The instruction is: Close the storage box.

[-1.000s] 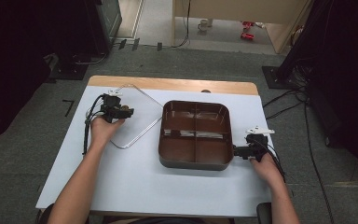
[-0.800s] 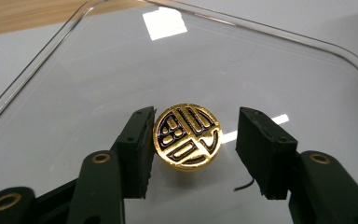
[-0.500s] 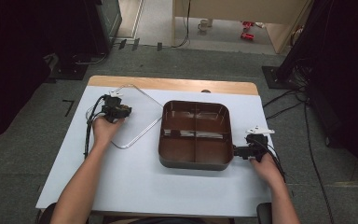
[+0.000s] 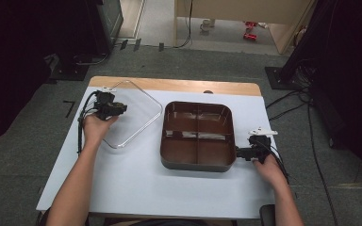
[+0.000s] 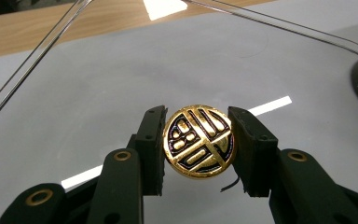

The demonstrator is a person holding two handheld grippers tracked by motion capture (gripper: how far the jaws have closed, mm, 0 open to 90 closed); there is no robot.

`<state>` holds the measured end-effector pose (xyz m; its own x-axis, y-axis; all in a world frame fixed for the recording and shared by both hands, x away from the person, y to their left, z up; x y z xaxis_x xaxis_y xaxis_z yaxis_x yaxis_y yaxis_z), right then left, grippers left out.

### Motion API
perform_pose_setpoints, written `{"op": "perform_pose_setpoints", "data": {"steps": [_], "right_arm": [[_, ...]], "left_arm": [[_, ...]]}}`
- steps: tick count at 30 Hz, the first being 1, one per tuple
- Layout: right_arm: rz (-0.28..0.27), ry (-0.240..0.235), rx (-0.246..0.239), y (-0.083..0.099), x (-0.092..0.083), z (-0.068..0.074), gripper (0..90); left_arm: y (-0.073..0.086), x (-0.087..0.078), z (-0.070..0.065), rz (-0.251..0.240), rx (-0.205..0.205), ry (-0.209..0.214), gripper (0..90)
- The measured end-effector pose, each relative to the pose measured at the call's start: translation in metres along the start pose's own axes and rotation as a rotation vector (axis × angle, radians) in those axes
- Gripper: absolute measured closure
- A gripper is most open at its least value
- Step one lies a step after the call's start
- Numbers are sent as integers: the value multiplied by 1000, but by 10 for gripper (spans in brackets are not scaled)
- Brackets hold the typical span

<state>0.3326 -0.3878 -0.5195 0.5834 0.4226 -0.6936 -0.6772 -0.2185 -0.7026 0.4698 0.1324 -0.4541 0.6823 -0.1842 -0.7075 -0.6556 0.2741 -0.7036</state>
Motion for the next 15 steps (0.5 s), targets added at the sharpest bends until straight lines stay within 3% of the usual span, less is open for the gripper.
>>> {"op": "perform_pose_setpoints", "data": {"steps": [8,11,14,15], "right_arm": [[0,0,0,0,0,0,0],[0,-1,0,0,0,0,0],[1,-1,0,0,0,0,0],[1,-1,0,0,0,0,0]], "left_arm": [[-12,-40,-2,-58,26,52,597],[-21,-57,-16,-104,70,97,596],[-25,-64,-25,-122,96,120,597],[-29,-68,-34,-133,116,148,597]]}}
Point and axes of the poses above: each handheld gripper's, and its own axes: x roughly forward along the jaws, y roughly out of its underside, z roughly to its left, the point moved 2 cm from there along x, roughly forward along the jaws, and after that the axes turned 10 degrees about -y, right-handed, at the moved point
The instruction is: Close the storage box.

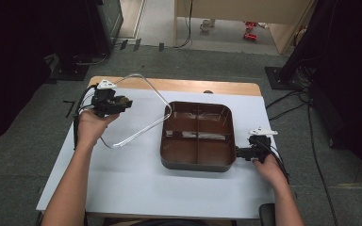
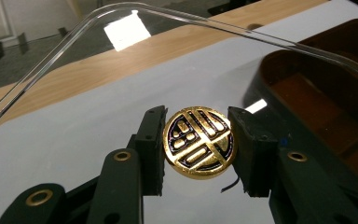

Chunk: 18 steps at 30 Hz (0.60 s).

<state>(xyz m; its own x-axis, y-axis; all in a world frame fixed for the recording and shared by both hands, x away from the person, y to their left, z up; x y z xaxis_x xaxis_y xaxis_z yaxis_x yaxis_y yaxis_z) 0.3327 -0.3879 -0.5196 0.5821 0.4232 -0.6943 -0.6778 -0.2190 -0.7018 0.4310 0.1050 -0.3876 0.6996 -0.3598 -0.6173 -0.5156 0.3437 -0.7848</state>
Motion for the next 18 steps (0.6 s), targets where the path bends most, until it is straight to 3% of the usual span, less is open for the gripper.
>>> {"op": "perform_pose_setpoints", "data": {"steps": [1,4,6,8,13,18], "right_arm": [[0,0,0,0,0,0,0],[-1,0,-1,0,0,0,0],[0,0,1,0,0,0,0],[0,1,1,0,0,0,0],[0,1,1,0,0,0,0],[-1,1,1,0,0,0,0]], "left_arm": [[0,0,0,0,0,0,597],[-8,0,-20,-14,60,43,597],[-9,0,-25,-12,72,55,597],[-11,4,-38,-18,104,101,597],[-11,11,-55,-10,146,136,597],[-13,21,-83,-20,221,197,597]]}}
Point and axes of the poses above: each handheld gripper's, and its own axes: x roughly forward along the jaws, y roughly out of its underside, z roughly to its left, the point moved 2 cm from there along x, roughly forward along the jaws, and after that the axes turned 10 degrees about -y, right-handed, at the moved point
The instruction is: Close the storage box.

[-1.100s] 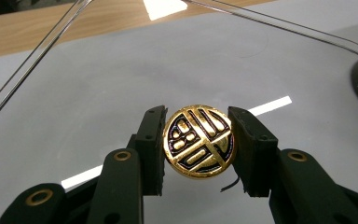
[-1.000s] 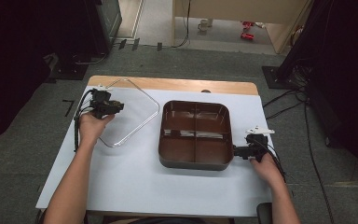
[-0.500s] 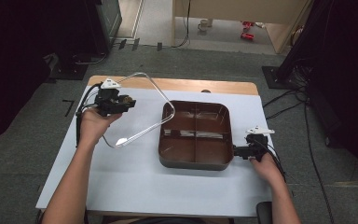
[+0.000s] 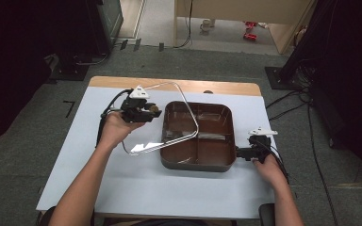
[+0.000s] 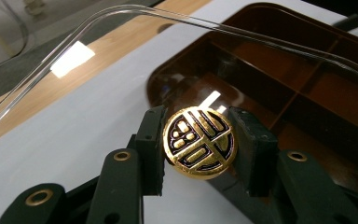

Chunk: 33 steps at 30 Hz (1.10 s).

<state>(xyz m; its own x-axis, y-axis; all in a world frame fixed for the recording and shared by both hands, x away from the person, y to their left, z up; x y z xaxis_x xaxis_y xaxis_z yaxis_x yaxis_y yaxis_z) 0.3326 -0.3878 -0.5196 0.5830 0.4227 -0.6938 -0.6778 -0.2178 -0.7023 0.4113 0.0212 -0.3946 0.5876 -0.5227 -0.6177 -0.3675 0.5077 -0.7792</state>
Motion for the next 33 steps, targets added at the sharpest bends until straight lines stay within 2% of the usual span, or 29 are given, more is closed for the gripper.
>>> {"op": "perform_pose_setpoints", "data": {"steps": [2,4,8,9,10,11,12,19,22,27,28,33], "right_arm": [[0,0,1,0,0,0,0],[1,0,-1,0,0,0,0],[1,0,-1,0,0,0,0],[1,0,-1,0,0,0,0],[0,0,-1,0,0,0,0],[0,0,-1,0,0,0,0],[0,0,0,0,0,0,0],[0,0,0,0,0,0,0],[0,0,0,0,0,0,0],[0,0,0,0,0,0,0],[0,0,0,0,0,0,0],[0,0,-1,0,0,0,0]], "left_arm": [[-3,7,-8,3,34,20,596],[-4,10,-12,5,43,32,597],[-15,23,-28,-2,83,98,597],[-15,23,-28,-2,83,98,597],[-19,28,-36,2,107,115,597],[-19,28,-36,2,107,115,597],[-23,33,-41,4,133,130,597],[-32,43,-55,12,162,184,596],[-37,48,-65,9,189,219,596],[-40,56,-74,12,221,246,597],[-41,61,-78,21,226,267,597],[-40,74,-83,45,240,289,596]]}}
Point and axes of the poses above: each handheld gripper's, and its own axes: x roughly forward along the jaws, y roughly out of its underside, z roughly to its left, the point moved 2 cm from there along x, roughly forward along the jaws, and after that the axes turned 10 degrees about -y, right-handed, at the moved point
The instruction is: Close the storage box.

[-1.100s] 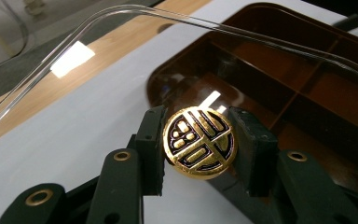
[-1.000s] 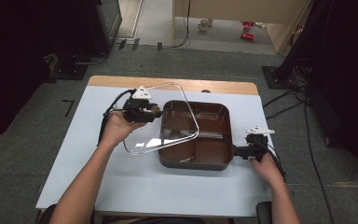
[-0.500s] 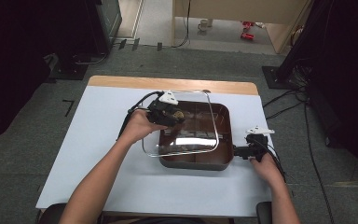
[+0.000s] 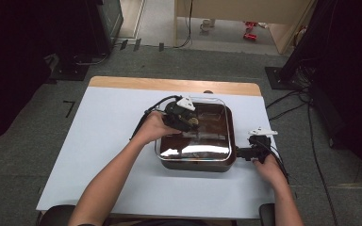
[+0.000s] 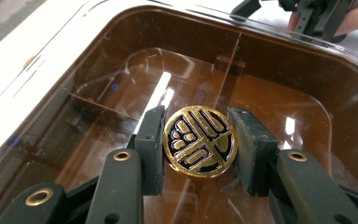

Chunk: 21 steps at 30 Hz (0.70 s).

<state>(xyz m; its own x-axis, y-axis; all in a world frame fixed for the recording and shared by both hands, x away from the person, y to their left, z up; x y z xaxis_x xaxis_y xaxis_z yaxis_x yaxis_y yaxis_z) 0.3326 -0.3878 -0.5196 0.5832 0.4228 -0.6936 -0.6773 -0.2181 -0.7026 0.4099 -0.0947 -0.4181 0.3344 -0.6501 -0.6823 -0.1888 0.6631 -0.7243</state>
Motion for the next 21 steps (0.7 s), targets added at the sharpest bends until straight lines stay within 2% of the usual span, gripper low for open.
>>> {"op": "perform_pose_setpoints", "data": {"steps": [1,5,9,12,15,17,18,19,21], "right_arm": [[1,0,0,0,0,0,0],[1,-1,0,0,0,0,0],[1,-1,0,0,0,0,0],[1,0,0,0,0,0,0],[1,0,0,0,0,0,0],[1,0,0,0,0,0,0],[1,-1,1,0,0,0,0],[1,0,0,0,0,0,0],[1,0,0,0,0,0,0]], "left_arm": [[1,7,0,12,0,14,596],[3,17,0,24,-3,25,596],[0,20,0,11,-11,34,596],[-2,22,-2,13,-1,36,596],[-5,25,-8,22,12,55,596],[-5,25,-9,31,23,51,596],[-4,25,-9,39,23,52,596],[-3,26,-8,28,3,64,596],[-2,26,-7,27,-1,63,596]]}}
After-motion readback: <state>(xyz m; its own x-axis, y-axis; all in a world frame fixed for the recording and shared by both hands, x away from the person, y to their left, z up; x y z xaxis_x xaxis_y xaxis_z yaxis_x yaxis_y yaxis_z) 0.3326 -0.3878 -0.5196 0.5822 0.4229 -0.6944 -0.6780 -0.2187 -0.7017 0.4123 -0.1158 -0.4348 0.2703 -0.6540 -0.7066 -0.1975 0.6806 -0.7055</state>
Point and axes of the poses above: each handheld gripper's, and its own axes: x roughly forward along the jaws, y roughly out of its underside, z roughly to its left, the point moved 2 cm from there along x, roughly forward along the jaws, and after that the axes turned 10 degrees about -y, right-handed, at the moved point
